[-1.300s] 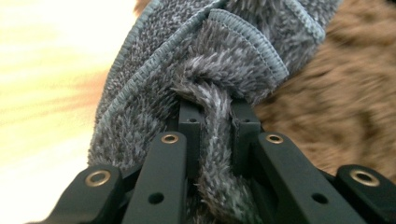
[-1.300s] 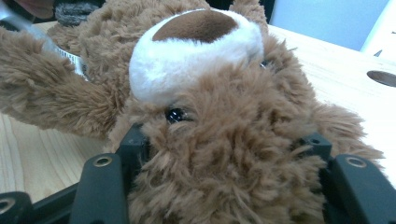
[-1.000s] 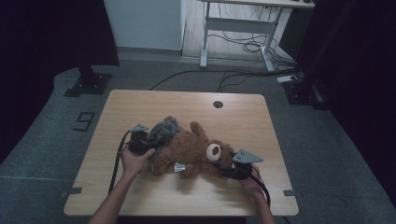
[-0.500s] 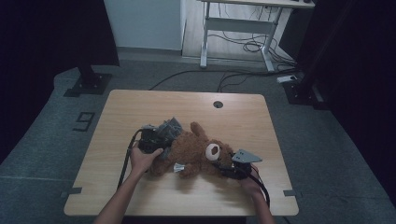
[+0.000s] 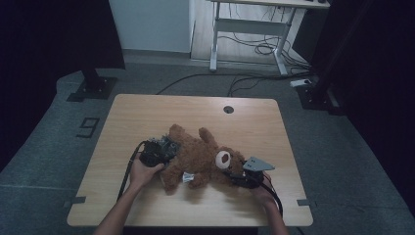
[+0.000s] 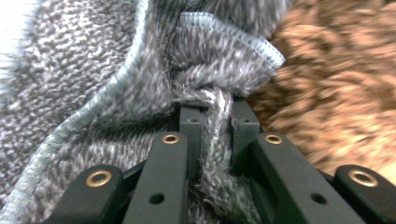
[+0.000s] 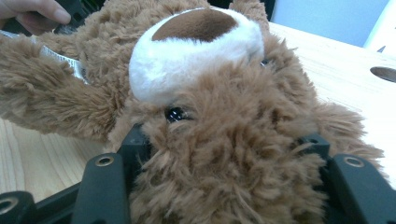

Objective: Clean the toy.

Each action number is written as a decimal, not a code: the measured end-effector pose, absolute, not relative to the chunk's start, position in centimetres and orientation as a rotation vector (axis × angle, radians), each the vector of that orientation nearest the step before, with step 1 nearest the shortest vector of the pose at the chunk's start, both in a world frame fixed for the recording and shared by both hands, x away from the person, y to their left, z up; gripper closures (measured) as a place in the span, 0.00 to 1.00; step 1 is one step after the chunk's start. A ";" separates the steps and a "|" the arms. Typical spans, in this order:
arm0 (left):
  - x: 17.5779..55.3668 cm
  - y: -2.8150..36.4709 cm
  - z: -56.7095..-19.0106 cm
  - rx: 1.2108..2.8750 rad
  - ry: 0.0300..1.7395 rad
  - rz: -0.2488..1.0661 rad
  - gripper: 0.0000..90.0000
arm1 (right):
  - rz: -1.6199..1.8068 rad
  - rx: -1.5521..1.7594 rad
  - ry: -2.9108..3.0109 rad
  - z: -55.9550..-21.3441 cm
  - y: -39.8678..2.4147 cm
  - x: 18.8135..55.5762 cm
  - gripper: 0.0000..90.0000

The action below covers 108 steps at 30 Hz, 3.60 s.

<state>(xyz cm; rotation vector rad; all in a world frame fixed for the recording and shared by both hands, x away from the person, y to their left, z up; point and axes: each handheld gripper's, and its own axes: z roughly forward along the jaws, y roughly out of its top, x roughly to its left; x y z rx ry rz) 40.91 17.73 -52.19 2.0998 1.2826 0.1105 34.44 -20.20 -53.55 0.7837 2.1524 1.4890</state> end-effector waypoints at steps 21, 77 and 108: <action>40.7 15.7 -51.0 2.086 1.183 0.078 0.87 | 1.483 0.798 2.149 -53.6 -20.2 34.4 0.45; 30.3 23.0 -48.0 1.972 1.063 0.396 0.33 | 1.430 0.784 2.119 -52.9 -19.5 33.9 0.18; 33.2 15.0 -50.9 1.997 0.979 0.258 0.82 | 1.408 0.953 2.077 -52.2 -20.0 32.9 0.56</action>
